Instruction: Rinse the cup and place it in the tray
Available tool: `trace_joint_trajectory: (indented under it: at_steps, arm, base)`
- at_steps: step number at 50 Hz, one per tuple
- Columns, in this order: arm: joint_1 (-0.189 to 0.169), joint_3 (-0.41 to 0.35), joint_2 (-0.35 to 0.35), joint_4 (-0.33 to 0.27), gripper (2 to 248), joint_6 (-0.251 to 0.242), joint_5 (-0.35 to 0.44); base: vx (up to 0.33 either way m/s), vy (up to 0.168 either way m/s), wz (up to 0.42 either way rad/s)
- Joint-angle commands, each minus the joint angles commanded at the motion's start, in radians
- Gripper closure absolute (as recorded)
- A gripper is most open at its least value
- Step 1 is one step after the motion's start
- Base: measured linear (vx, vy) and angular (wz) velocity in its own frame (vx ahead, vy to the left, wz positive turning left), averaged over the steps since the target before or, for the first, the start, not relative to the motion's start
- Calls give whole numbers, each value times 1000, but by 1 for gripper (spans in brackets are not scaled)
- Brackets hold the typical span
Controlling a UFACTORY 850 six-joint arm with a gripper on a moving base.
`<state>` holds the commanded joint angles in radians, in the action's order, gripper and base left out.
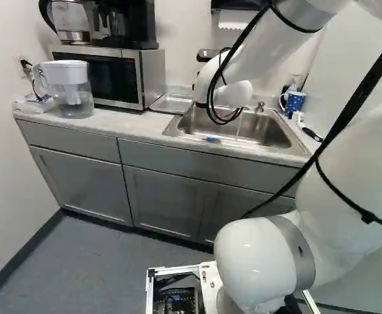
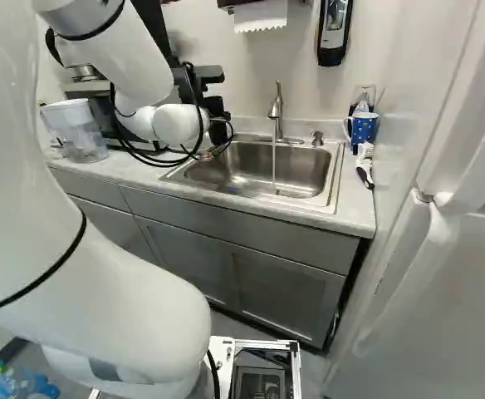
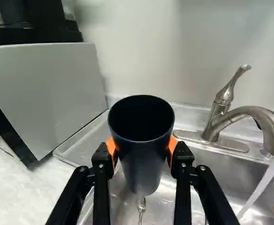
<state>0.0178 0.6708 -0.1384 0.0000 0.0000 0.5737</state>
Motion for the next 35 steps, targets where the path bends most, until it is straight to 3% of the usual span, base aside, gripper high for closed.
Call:
trace_joint_trajectory:
  at_steps: [35]
  arm:
    - [-52,-23,56,0,127,0,0]
  base:
    - [0,0,0]
